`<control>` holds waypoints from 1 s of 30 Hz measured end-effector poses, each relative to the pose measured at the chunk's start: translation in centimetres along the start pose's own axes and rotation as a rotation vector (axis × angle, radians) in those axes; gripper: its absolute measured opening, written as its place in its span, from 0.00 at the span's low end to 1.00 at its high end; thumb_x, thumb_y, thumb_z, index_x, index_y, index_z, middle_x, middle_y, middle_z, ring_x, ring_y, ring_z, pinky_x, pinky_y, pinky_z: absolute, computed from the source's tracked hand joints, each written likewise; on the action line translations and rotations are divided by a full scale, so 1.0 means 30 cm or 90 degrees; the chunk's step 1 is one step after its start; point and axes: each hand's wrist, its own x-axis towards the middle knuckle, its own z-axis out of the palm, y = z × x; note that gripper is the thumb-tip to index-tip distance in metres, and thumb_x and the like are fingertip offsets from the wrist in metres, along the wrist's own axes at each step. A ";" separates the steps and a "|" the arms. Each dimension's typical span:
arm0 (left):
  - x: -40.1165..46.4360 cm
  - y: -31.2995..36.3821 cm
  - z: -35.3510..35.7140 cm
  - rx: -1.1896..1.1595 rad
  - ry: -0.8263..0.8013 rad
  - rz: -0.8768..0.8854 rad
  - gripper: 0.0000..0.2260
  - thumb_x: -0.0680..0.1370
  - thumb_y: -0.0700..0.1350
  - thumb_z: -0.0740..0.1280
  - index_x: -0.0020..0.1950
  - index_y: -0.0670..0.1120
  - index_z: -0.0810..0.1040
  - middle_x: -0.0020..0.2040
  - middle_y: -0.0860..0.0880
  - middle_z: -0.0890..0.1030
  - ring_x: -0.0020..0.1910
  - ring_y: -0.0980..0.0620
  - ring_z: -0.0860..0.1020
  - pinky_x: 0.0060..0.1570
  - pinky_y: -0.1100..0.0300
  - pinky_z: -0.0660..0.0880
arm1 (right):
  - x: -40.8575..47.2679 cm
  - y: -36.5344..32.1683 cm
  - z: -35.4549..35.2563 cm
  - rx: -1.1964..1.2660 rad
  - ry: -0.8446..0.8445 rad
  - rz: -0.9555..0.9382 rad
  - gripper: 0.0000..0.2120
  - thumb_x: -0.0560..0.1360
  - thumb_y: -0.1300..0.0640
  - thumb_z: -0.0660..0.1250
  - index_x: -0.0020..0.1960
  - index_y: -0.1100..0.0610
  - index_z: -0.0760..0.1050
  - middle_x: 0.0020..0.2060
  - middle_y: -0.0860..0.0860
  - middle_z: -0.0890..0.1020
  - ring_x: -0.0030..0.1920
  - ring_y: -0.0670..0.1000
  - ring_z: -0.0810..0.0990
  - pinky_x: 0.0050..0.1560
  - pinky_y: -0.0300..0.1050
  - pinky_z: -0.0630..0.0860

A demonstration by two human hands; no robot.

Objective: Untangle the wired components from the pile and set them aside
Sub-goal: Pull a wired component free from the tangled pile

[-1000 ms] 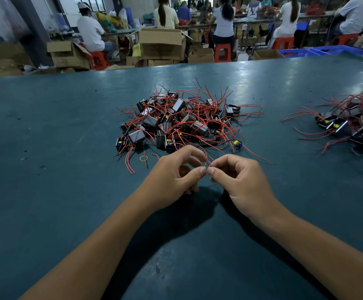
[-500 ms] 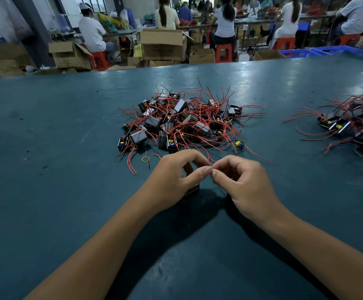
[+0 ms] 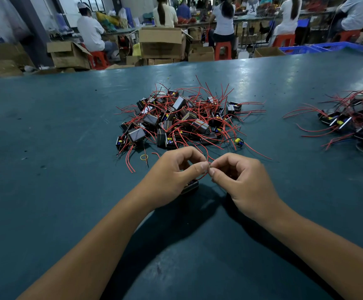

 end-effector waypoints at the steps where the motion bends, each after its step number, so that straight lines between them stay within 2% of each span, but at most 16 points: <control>1: 0.000 0.001 -0.004 -0.001 -0.001 0.000 0.04 0.79 0.47 0.68 0.45 0.49 0.80 0.37 0.55 0.79 0.33 0.56 0.72 0.34 0.62 0.71 | 0.000 0.000 -0.001 -0.001 0.000 -0.002 0.06 0.75 0.60 0.73 0.40 0.53 0.80 0.28 0.48 0.79 0.29 0.44 0.72 0.32 0.40 0.69; 3: -0.003 0.003 -0.003 -0.003 -0.001 -0.006 0.06 0.80 0.44 0.68 0.44 0.49 0.80 0.37 0.53 0.79 0.31 0.57 0.71 0.32 0.65 0.69 | 0.001 -0.001 -0.002 0.004 -0.001 -0.003 0.06 0.75 0.60 0.73 0.40 0.54 0.80 0.30 0.53 0.81 0.30 0.45 0.73 0.33 0.42 0.70; 7: -0.005 0.017 0.019 -0.116 0.011 -0.114 0.09 0.79 0.40 0.67 0.39 0.48 0.78 0.34 0.50 0.76 0.27 0.57 0.66 0.28 0.67 0.63 | 0.001 0.000 0.001 -0.005 -0.003 -0.003 0.06 0.75 0.60 0.73 0.40 0.54 0.80 0.28 0.48 0.79 0.29 0.44 0.72 0.32 0.40 0.69; 10: -0.006 0.031 0.026 -0.182 0.018 -0.184 0.06 0.73 0.42 0.65 0.36 0.47 0.77 0.31 0.50 0.74 0.24 0.58 0.64 0.24 0.69 0.61 | -0.002 0.003 0.004 -0.015 -0.009 -0.008 0.06 0.75 0.60 0.73 0.39 0.53 0.80 0.28 0.48 0.78 0.29 0.44 0.72 0.33 0.41 0.70; 13: -0.004 0.036 0.026 -0.174 0.032 -0.203 0.06 0.73 0.42 0.64 0.35 0.45 0.77 0.29 0.50 0.73 0.23 0.58 0.64 0.23 0.69 0.61 | -0.006 0.000 0.006 -0.024 -0.019 -0.014 0.06 0.75 0.60 0.72 0.39 0.52 0.80 0.29 0.51 0.80 0.30 0.44 0.72 0.33 0.42 0.70; 15: -0.003 0.032 0.028 -0.110 0.039 -0.197 0.07 0.70 0.45 0.64 0.35 0.42 0.77 0.29 0.49 0.72 0.24 0.56 0.63 0.24 0.65 0.60 | -0.006 0.001 0.006 -0.026 -0.026 -0.015 0.06 0.75 0.60 0.72 0.40 0.53 0.80 0.30 0.52 0.80 0.30 0.45 0.72 0.34 0.43 0.71; 18: -0.008 0.026 0.021 -0.011 0.050 -0.129 0.09 0.71 0.46 0.65 0.38 0.41 0.78 0.30 0.51 0.75 0.26 0.56 0.66 0.26 0.64 0.63 | -0.002 0.004 0.003 -0.022 -0.023 -0.014 0.06 0.75 0.60 0.72 0.40 0.53 0.80 0.31 0.52 0.80 0.30 0.45 0.73 0.34 0.43 0.71; 21: -0.022 0.029 -0.012 0.231 0.065 0.094 0.02 0.75 0.43 0.67 0.46 0.47 0.79 0.39 0.57 0.78 0.34 0.57 0.73 0.35 0.65 0.70 | 0.001 0.004 -0.001 -0.003 -0.023 -0.006 0.06 0.75 0.61 0.72 0.40 0.53 0.80 0.31 0.52 0.81 0.31 0.46 0.75 0.35 0.44 0.73; 23: -0.022 0.028 -0.034 0.334 0.061 0.236 0.09 0.75 0.35 0.68 0.51 0.47 0.81 0.48 0.55 0.77 0.42 0.56 0.75 0.43 0.64 0.71 | 0.001 0.003 -0.005 0.006 -0.030 -0.001 0.06 0.75 0.61 0.72 0.40 0.53 0.80 0.32 0.53 0.82 0.32 0.46 0.75 0.36 0.46 0.73; 25: -0.017 0.026 -0.050 0.345 0.046 0.285 0.13 0.74 0.31 0.69 0.51 0.46 0.83 0.51 0.52 0.77 0.47 0.57 0.75 0.47 0.65 0.70 | 0.000 0.002 -0.007 0.012 -0.044 -0.003 0.06 0.75 0.62 0.72 0.40 0.53 0.80 0.31 0.51 0.81 0.32 0.46 0.74 0.35 0.45 0.72; 27: -0.014 0.024 -0.058 0.353 0.038 0.299 0.11 0.75 0.32 0.71 0.51 0.46 0.85 0.51 0.50 0.78 0.50 0.54 0.77 0.50 0.60 0.73 | 0.001 -0.001 -0.009 0.017 -0.066 -0.009 0.06 0.75 0.62 0.72 0.41 0.54 0.80 0.30 0.49 0.79 0.32 0.46 0.73 0.35 0.45 0.70; 30: -0.009 0.016 -0.071 0.342 0.038 0.313 0.08 0.75 0.36 0.74 0.51 0.47 0.86 0.50 0.49 0.79 0.51 0.50 0.79 0.51 0.52 0.76 | 0.003 -0.004 -0.018 0.025 -0.107 -0.018 0.05 0.76 0.62 0.72 0.42 0.56 0.79 0.33 0.55 0.80 0.34 0.50 0.73 0.36 0.49 0.71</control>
